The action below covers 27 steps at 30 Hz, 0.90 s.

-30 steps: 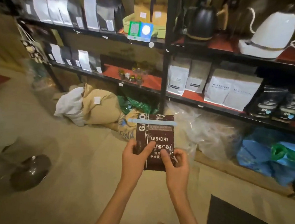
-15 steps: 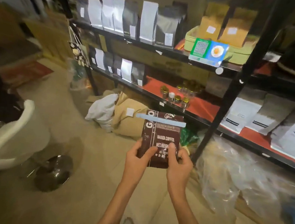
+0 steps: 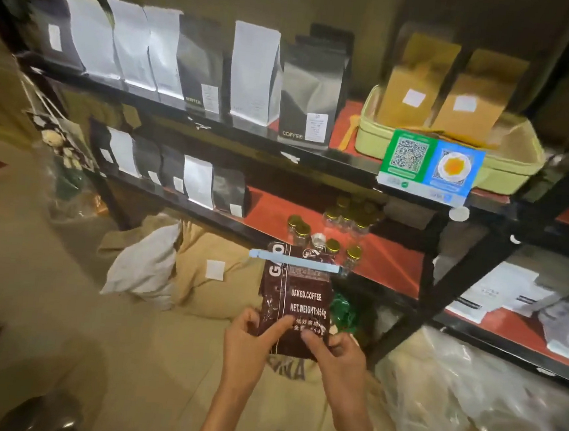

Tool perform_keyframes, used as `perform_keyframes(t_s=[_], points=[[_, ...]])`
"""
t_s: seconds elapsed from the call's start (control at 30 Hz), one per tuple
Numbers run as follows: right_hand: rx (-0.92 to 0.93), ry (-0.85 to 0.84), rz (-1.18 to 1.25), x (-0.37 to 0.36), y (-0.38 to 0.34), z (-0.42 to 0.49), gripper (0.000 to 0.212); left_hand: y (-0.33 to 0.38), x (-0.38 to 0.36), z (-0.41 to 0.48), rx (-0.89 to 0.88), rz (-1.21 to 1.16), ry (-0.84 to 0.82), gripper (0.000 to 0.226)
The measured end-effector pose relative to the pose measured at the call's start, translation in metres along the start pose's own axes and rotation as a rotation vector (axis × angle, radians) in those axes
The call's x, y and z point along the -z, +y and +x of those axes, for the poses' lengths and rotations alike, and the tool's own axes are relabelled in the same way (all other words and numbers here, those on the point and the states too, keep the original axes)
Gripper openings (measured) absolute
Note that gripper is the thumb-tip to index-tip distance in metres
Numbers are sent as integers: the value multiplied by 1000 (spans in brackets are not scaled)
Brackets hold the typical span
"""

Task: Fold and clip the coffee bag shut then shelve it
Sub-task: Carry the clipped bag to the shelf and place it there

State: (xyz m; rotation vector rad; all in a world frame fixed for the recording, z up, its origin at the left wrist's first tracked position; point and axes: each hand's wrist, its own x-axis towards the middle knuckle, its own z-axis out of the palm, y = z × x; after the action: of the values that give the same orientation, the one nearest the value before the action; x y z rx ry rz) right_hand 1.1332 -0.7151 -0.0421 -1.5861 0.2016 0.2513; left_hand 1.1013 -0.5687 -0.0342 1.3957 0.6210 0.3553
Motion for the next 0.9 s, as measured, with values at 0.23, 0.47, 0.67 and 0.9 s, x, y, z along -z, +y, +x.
perform_keyframes(t_s=[0.23,0.47,0.67,0.9], points=[[-335,-56,276,-62,-2,82,59,8,0,123,45,127,-65,58],[-31,-16,-21,-107,-33,138,30,25,33,222,48,165,-369,47],[83,20,-205,-173,-7,161,36,8,65,320,17,264,-568,20],[92,70,-86,-205,-12,233,95,-22,82,403,39,220,-705,36]])
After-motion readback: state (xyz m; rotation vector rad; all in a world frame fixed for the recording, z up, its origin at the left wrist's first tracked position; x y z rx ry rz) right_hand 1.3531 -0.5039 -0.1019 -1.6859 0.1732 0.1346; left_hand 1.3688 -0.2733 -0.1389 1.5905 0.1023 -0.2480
